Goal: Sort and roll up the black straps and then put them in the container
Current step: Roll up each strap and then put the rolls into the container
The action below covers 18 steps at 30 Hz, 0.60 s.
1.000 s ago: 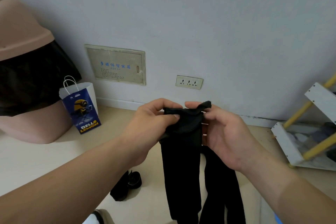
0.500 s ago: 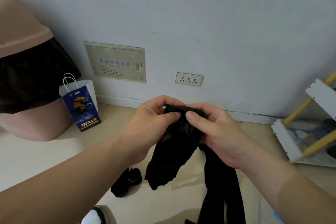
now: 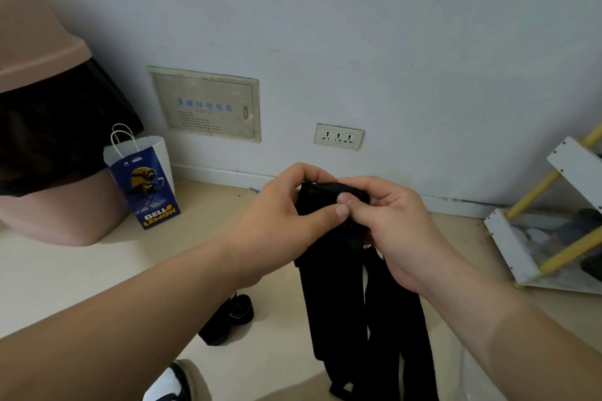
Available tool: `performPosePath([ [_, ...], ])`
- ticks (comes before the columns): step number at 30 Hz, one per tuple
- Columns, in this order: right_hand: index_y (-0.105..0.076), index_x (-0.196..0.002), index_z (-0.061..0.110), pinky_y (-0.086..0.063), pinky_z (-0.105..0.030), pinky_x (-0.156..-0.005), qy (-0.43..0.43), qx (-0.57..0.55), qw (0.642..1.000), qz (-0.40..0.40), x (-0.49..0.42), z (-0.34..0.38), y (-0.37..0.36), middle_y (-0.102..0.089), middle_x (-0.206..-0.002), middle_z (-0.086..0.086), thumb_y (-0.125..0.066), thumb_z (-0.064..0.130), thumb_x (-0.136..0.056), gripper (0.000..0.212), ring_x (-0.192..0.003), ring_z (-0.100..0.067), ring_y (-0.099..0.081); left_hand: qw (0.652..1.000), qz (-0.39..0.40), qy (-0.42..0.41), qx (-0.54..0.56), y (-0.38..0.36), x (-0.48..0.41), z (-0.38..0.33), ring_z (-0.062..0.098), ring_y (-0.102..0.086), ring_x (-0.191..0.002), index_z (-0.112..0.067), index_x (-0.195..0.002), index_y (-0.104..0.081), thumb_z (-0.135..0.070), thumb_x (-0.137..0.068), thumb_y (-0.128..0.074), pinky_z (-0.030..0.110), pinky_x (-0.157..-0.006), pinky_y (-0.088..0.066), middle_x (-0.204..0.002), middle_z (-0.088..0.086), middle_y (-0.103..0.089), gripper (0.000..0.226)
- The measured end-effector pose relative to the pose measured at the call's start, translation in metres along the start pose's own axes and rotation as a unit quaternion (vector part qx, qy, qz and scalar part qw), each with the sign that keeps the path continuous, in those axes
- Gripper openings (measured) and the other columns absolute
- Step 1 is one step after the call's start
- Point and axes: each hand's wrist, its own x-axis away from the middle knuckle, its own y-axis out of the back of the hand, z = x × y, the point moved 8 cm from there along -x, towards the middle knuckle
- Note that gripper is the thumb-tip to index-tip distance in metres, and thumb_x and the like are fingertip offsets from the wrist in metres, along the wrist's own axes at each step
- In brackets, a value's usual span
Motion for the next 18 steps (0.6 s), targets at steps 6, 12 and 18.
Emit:
performPosePath([
  [6,-0.083,-0.114,0.018,-0.06,-0.047,-0.091,-0.018,-0.013,0.998,0.065,0.004,-0.001,-0.005,-0.081,-0.11,-0.012,-0.063,0.004,-0.101,0.028,-0.104,-0.032,-0.076,1.0,-0.018,0.004,0.002,0.005,-0.001,0.001,0.017,-0.075,-0.075,-0.024,-0.103,-0.067,-0.014,-0.088,-0.083,0.037,-0.072,-0.064,-0.086,0.0,-0.078,0.024],
  [12,-0.076,-0.127,0.014,-0.059,-0.05,-0.096,-0.022,0.005,0.994,0.104,0.01,0.0,-0.013,-0.077,-0.125,-0.014,-0.053,0.012,-0.109,0.029,-0.119,-0.035,-0.072,0.999,-0.027,0.025,0.018,0.013,-0.004,0.004,0.026,-0.07,-0.074,-0.027,-0.085,-0.066,-0.007,-0.085,-0.079,0.048,-0.079,-0.06,-0.094,0.022,-0.077,0.024],
  [18,-0.075,-0.123,0.009,-0.059,-0.033,-0.071,-0.036,-0.035,0.995,0.092,0.011,0.005,-0.012,-0.077,-0.108,-0.016,-0.052,-0.004,-0.103,0.034,-0.093,-0.027,-0.071,0.993,-0.02,0.048,0.111,0.012,-0.004,0.004,0.026,-0.065,-0.077,-0.019,-0.083,-0.065,0.004,-0.089,-0.074,0.041,-0.082,-0.053,-0.083,0.014,-0.069,0.025],
])
